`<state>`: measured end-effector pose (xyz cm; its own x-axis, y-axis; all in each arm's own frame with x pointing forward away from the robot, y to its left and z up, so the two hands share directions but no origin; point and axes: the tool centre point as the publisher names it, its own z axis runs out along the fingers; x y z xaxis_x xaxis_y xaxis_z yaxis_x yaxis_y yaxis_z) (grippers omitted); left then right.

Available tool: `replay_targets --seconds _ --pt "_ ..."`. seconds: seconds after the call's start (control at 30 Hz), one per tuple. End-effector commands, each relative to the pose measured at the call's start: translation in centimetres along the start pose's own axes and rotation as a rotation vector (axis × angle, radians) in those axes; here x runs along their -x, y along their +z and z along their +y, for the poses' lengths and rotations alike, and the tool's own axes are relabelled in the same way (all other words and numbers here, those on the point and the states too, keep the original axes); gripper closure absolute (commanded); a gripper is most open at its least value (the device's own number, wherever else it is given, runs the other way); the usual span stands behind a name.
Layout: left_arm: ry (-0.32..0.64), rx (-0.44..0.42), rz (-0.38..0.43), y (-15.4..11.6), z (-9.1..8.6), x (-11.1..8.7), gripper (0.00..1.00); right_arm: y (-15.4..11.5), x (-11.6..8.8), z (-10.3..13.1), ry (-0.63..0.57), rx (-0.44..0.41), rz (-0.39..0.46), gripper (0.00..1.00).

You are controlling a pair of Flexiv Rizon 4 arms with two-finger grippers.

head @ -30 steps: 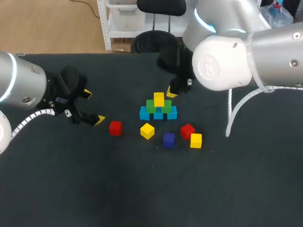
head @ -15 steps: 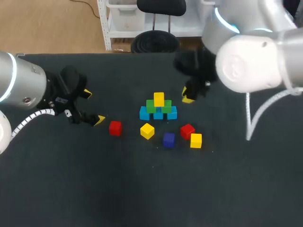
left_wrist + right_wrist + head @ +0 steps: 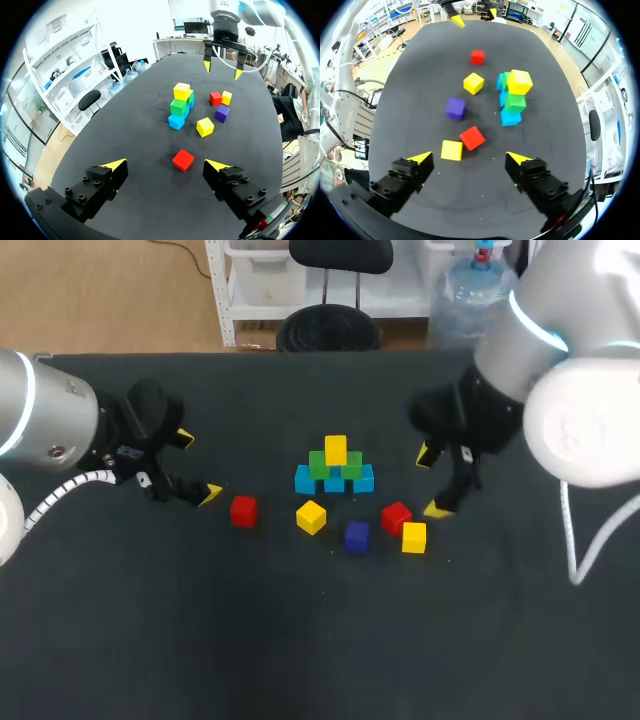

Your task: Place the blue cubes, place green cubes on the blue cubes, place the yellow cubes on the green cubes, then place the red cubes on the yellow cubes, and place purple cube on the red cubes.

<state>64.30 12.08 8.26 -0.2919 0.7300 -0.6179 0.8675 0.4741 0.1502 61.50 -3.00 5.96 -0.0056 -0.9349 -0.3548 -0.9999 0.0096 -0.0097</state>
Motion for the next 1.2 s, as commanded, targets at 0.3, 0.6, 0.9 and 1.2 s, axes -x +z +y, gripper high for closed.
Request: replay_targets --seconds 0.3,0.6,0.9,1.2 --pt "0.001 -0.001 -0.004 0.0 0.0 -0.1 0.0 0.8 -1.1 2.9 0.022 -0.024 0.018 0.0" --pt "0.001 -0.001 -0.004 0.0 0.0 -0.1 0.0 2.8 -1.4 2.6 0.059 -0.026 0.051 0.0" --pt "0.001 -0.001 -0.004 0.0 0.0 -0.1 0.0 4.1 -1.6 2.4 0.065 -0.02 0.087 0.0" --pt "0.001 -0.001 -0.004 0.0 0.0 -0.1 0.0 5.2 -1.8 2.7 0.098 0.005 0.128 0.15"
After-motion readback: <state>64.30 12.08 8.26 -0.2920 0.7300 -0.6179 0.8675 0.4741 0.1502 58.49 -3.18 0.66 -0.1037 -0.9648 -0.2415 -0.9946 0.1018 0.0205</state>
